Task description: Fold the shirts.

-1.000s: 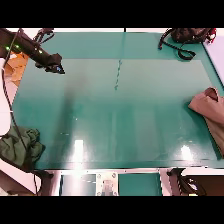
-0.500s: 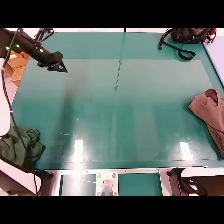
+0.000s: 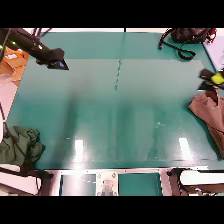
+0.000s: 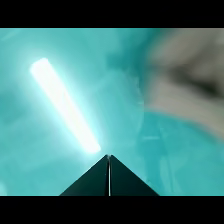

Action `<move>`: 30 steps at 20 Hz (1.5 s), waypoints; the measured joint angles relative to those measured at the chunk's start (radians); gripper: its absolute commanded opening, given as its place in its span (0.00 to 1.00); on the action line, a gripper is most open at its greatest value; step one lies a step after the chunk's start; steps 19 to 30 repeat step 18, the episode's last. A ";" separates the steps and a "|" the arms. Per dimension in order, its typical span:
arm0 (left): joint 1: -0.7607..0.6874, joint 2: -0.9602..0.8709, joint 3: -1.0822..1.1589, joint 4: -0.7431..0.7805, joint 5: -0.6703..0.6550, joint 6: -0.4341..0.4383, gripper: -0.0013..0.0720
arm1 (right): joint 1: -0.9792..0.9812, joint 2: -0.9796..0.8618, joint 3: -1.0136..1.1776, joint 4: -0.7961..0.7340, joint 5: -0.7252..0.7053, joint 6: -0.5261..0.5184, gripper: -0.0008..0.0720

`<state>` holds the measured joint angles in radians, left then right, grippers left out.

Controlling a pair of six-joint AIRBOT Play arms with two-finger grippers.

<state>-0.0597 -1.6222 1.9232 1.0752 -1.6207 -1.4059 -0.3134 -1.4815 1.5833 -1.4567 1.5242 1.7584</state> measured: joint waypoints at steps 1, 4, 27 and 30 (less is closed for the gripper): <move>-0.023 0.028 -0.055 0.018 0.008 -0.004 0.05 | 0.060 0.037 -0.063 0.011 -0.026 -0.005 0.03; -0.101 0.134 -0.278 0.051 0.058 -0.016 0.05 | 0.243 0.188 -0.309 0.035 -0.124 -0.011 0.03; -0.291 0.385 -0.760 0.069 0.245 -0.093 0.05 | 0.629 0.459 -0.765 0.163 -0.343 -0.015 0.03; -0.291 0.385 -0.760 0.069 0.245 -0.093 0.05 | 0.629 0.459 -0.765 0.163 -0.343 -0.015 0.03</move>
